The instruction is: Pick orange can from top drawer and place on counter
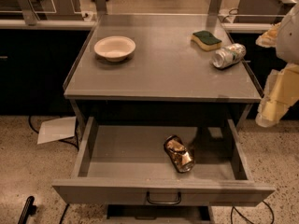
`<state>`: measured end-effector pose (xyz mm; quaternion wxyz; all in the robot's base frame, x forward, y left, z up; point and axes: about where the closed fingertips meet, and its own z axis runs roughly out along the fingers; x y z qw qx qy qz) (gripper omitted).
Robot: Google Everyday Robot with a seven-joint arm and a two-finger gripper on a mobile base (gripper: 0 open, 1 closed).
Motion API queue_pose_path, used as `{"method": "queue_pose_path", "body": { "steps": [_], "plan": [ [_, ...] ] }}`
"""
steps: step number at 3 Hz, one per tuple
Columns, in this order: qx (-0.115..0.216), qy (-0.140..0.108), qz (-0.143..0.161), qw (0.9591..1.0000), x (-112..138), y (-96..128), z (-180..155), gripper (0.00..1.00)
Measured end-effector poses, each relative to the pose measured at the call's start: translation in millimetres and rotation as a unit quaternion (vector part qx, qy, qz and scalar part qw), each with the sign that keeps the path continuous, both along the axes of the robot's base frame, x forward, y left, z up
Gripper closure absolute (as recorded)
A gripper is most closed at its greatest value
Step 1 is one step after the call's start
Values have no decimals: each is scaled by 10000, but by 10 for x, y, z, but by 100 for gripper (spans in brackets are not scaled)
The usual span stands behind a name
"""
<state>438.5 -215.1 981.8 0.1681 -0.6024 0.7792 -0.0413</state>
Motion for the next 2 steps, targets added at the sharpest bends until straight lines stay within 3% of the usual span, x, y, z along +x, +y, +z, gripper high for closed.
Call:
{"method": "queue_pose_path", "body": {
  "steps": [2],
  "plan": [
    [179, -126, -161, 9996, -9, -2, -25, 0]
  ]
}}
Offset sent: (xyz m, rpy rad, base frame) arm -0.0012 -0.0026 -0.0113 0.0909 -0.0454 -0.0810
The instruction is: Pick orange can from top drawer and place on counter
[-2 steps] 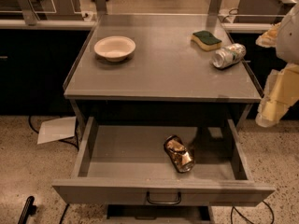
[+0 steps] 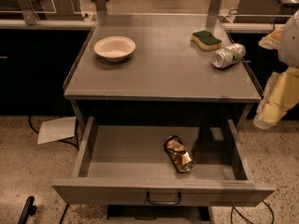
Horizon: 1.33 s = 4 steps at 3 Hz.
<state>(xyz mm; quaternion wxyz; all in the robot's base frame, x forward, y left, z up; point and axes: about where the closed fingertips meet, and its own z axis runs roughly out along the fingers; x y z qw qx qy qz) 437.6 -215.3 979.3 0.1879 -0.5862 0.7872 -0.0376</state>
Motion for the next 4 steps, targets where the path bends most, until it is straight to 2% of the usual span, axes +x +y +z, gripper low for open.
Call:
{"method": "queue_pose_path", "body": {
  "steps": [1, 2, 3, 4],
  "plan": [
    [621, -153, -797, 9948, -122, -30, -143, 0],
    [1486, -81, -2034, 9677, -67, -91, -556, 0],
    [1452, -142, -1994, 9690, -39, -71, -500, 0],
    [1541, -181, -2170, 9638, -114, -108, -641, 0]
  ]
}}
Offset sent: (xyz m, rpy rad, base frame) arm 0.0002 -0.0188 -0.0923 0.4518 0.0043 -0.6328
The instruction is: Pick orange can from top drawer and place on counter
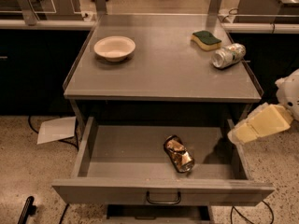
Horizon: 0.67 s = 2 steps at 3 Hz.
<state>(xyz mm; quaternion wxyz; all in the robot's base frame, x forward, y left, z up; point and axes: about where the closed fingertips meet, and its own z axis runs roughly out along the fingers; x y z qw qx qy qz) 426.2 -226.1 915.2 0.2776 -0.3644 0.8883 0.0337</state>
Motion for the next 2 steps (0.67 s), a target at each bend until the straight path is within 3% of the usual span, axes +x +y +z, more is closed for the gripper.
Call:
{"method": "queue_pose_path", "body": {
  "steps": [1, 2],
  "plan": [
    [391, 197, -205, 9988, 229, 263, -818, 0],
    [515, 218, -187, 9983, 366, 527, -1279, 0]
  ]
}}
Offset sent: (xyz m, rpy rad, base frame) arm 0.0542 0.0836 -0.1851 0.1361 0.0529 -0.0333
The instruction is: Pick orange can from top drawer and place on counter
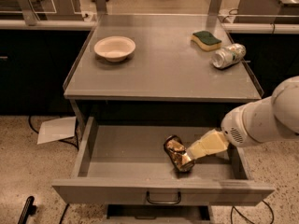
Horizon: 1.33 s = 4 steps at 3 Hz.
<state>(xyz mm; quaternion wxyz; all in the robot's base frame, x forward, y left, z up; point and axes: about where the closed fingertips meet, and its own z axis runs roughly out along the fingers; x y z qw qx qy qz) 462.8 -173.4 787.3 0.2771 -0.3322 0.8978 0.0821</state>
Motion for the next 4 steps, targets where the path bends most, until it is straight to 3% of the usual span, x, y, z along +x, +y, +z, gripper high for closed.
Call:
{"method": "queue_pose_path", "body": {
  "steps": [1, 3, 4],
  "plan": [
    [180, 163, -81, 9997, 124, 191, -338, 0],
    [254, 147, -305, 9991, 137, 167, -532, 0],
    [384, 442, -492, 9971, 145, 301, -998, 0]
  ]
}}
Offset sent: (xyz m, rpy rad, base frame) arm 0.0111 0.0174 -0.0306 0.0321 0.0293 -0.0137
